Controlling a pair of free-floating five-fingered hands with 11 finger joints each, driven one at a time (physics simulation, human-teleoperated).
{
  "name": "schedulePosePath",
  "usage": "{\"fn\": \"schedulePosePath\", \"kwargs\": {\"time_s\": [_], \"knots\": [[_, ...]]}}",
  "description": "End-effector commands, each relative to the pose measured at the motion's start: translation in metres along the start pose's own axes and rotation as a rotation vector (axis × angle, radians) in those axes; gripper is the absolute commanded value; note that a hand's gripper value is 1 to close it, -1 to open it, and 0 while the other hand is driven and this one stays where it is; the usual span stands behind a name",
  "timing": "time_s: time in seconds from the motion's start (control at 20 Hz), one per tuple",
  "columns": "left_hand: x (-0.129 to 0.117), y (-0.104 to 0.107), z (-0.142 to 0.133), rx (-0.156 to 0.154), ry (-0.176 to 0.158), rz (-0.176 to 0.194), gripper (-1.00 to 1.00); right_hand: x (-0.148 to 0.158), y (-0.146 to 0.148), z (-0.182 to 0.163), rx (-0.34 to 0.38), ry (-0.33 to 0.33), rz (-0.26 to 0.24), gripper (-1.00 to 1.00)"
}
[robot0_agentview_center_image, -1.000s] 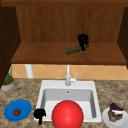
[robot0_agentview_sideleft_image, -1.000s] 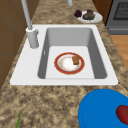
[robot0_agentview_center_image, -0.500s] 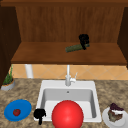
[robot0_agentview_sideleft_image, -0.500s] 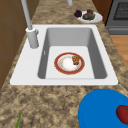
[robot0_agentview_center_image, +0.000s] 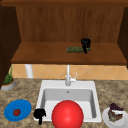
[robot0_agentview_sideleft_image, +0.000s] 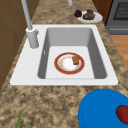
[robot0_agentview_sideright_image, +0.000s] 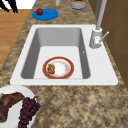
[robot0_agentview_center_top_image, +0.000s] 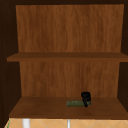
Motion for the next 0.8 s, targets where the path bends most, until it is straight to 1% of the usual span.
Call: {"fn": "schedulePosePath", "kwargs": {"time_s": [0.0,0.05,0.1,0.15,0.2,0.3,0.55,0.7,0.75], "knots": [[0.000,0.000,0.000,0.000,0.000,0.000,0.00,0.007,0.027,0.000,-0.014,0.008,0.070,1.00],[0.000,0.000,0.000,0.000,0.000,0.000,0.00,0.006,0.025,-0.001,-0.010,-0.006,0.049,-1.00],[0.000,0.000,0.000,0.000,0.000,0.000,0.00,0.002,0.019,0.006,-0.031,-0.012,0.013,-1.00],[0.000,0.000,0.000,0.000,0.000,0.000,0.00,-0.004,0.008,0.016,-0.021,-0.013,-0.003,-1.00],[0.000,0.000,0.000,0.000,0.000,0.000,0.00,-0.008,0.003,0.014,-0.015,-0.011,-0.022,-1.00],[0.000,0.000,0.000,0.000,0.000,0.000,0.00,-0.010,-0.016,0.022,-0.028,-0.006,-0.014,-1.00],[0.000,0.000,0.000,0.000,0.000,0.000,0.00,-0.031,-0.042,0.048,-0.035,-0.022,-0.034,-1.00],[0.000,0.000,0.000,0.000,0.000,0.000,0.00,-0.046,-0.047,0.064,-0.047,-0.030,-0.038,-1.00],[0.000,0.000,0.000,0.000,0.000,0.000,0.00,-0.048,-0.045,0.068,-0.066,-0.031,-0.039,-1.00]]}}
